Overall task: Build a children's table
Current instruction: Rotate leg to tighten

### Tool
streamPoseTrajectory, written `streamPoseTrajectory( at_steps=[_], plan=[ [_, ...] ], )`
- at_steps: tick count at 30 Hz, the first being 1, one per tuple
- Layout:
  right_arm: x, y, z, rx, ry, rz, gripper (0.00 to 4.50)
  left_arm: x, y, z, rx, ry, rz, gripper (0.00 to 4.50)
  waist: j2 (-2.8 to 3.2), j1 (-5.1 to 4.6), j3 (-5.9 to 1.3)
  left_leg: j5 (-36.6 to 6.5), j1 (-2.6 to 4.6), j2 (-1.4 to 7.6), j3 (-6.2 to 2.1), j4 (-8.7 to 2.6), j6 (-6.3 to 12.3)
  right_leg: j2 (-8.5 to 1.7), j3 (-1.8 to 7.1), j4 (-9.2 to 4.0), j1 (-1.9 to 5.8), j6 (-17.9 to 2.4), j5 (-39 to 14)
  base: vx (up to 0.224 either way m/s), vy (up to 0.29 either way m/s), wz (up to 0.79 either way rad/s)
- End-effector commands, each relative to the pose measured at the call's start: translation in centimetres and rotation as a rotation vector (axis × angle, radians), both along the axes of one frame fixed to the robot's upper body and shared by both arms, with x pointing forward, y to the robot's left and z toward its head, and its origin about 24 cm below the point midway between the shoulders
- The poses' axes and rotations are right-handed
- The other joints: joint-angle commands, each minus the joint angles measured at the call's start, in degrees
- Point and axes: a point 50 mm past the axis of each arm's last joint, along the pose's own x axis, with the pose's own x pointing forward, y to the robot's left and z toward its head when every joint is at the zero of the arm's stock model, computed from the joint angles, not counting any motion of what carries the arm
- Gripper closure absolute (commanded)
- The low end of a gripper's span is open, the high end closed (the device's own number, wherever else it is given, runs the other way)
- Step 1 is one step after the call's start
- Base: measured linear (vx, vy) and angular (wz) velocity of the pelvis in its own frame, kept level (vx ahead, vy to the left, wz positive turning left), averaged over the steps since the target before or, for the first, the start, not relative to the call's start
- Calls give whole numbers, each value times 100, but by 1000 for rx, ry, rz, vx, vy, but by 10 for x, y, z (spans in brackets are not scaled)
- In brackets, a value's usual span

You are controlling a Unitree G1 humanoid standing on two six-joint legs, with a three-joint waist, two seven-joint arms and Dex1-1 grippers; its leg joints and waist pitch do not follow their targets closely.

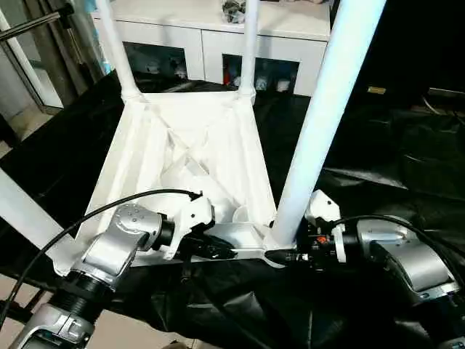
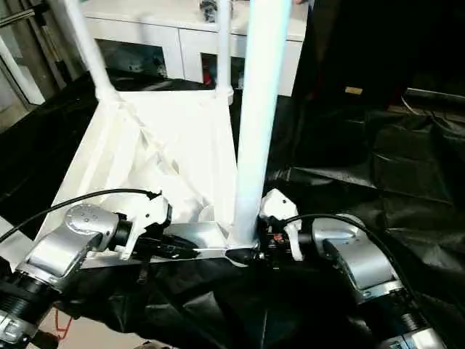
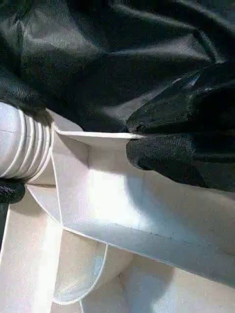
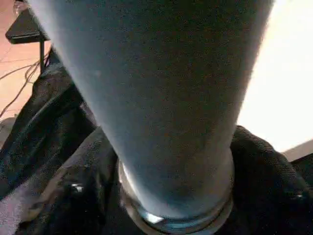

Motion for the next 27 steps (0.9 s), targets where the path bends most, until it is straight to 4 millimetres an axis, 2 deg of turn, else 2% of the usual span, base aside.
streamPoseTrajectory(
  at_steps=[1,3,7,9,10,12,14,17,18,19,20,21,22,23,25,26,27],
  plan=[
    [-7,13,-3,16,24,76,142,3,-7,7,-37,-27,-13,450,-93,5,-343,-1393,65,81,-6,-349,242,-89,134,-367,258,-1188,-1442,0,0,0],
    [-7,14,-4,22,28,71,164,5,-8,6,-41,-33,5,450,-81,-1,-340,-1453,56,79,-13,-355,203,-87,138,-374,258,-1155,-1472,0,0,0],
    [-6,15,-11,33,17,-10,174,14,-13,5,-48,-64,114,450,-88,1,-323,-1622,74,75,-5,-360,170,-86,152,-406,232,-1115,-1628,0,0,0],
    [1,16,-16,27,-4,-121,176,20,-17,6,-55,-85,191,450,-95,-19,-310,-1777,73,57,-14,-372,84,-97,144,-456,226,-980,-2082,0,0,0],
    [6,17,-18,20,-25,-194,176,23,-21,6,-61,-96,236,450,-78,-17,-309,-1840,86,52,-23,-373,48,-97,136,-468,216,-941,-2213,0,0,0],
    [15,20,-23,12,-33,-331,177,28,-29,7,-66,-116,294,450,-131,-87,-298,-1943,62,32,-46,-387,-34,-100,111,-504,217,-778,-2611,0,0,0],
    [23,26,-29,1,-23,-457,178,29,-42,6,-81,-119,340,450,-134,-123,-297,-1953,47,22,-59,-393,-63,-101,100,-523,215,-678,-2807,-34,-1,-3],
    [30,41,-35,-29,-24,-575,178,28,-59,4,-98,-125,374,450,-136,-181,-295,-2073,68,0,-73,-375,-60,-91,81,-602,173,-455,-3208,0,0,0],
    [34,47,-36,-39,-42,-612,178,27,-66,2,-101,-126,372,450,-128,-196,-286,-2113,76,2,-67,-376,-59,-85,85,-623,130,-419,-3272,0,0,0],
    [36,51,-36,-46,-57,-637,178,25,-70,1,-103,-127,371,450,-122,-210,-282,-2160,73,-8,-75,-374,-75,-84,74,-626,130,-399,-3333,0,0,0],
    [36,51,-36,-46,-57,-637,143,25,-70,1,-103,-127,371,450,-126,-227,-286,-2196,50,-18,-95,-385,-89,-88,51,-633,160,-333,-3449,0,0,0],
    [36,60,-35,-23,-66,-627,143,23,-76,0,-105,-123,350,450,-123,-226,-291,-2204,51,-16,-98,-389,-84,-88,52,-639,162,-306,-3452,0,0,0],
    [35,68,-33,9,-63,-603,108,21,-79,0,-102,-121,333,450,-98,-214,-298,-2239,83,-4,-94,-385,-70,-90,65,-651,125,-317,-3371,0,0,0],
    [33,73,-31,35,-54,-579,108,19,-81,-1,-99,-119,319,450,-75,-219,-296,-2299,71,2,-105,-405,-54,-81,61,-644,138,-346,-3247,0,0,0],
    [32,75,-29,52,-51,-560,99,19,-81,-1,-92,-123,311,450,-80,-224,-304,-2301,50,9,-113,-430,-44,-70,58,-617,169,-393,-3020,0,0,0],
    [32,75,-29,52,-51,-560,80,19,-81,-1,-92,-123,311,450,-77,-227,-308,-2285,48,15,-111,-438,-37,-67,63,-602,176,-451,-2850,0,0,0],
    [32,73,-27,52,-64,-542,68,18,-79,-1,-89,-124,301,450,-52,-228,-304,-2333,57,20,-107,-446,-46,-65,66,-607,172,-510,-2751,0,0,0]
  ],
)
